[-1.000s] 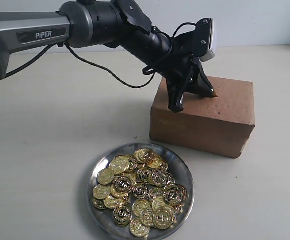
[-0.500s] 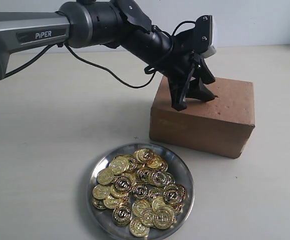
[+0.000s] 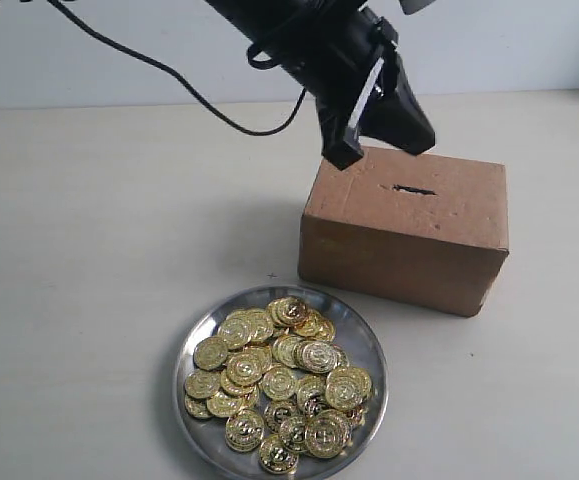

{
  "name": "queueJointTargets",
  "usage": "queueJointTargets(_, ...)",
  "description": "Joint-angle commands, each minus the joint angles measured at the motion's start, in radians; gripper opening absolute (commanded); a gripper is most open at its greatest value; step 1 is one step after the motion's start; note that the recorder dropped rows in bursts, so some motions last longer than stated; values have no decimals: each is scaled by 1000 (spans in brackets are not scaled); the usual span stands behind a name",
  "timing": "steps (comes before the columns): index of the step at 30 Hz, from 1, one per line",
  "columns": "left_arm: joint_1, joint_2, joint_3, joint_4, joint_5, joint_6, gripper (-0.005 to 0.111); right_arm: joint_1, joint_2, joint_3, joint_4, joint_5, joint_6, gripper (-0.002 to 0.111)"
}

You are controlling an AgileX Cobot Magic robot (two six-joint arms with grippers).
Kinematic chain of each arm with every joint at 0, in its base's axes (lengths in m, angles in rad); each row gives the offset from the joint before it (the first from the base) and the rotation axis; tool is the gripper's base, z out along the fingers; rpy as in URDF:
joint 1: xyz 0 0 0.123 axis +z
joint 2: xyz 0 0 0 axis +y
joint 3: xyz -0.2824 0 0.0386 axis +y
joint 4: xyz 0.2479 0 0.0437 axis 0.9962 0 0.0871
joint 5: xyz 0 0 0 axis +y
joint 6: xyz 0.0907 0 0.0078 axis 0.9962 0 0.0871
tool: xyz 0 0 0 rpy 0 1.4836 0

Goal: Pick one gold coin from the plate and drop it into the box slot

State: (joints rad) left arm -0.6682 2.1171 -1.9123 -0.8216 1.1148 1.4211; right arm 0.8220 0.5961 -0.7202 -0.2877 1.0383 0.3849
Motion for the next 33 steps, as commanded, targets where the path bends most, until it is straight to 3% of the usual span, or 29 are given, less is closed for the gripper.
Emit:
queueJointTargets(1, 0, -85, 117, 76, 76, -117, 0, 3, -3, 5, -95, -83, 10, 0)
queueJointTargets(13, 0, -404, 548, 113, -18, -172, 0, 3, -3, 5, -91, -83, 10, 0)
queueJointTargets(28, 0, -923, 1028, 78, -411, -195, 0, 3, -3, 5, -91, -83, 10, 0)
queueJointTargets(30, 0, -990, 1071, 64, -487, -195, 0, -34, -6, 5, -54, -92, 10, 0)
queueJointTargets(33, 0, -1096, 1126, 61, -652, -195, 0, -165, -46, 5, -4, -92, 10, 0)
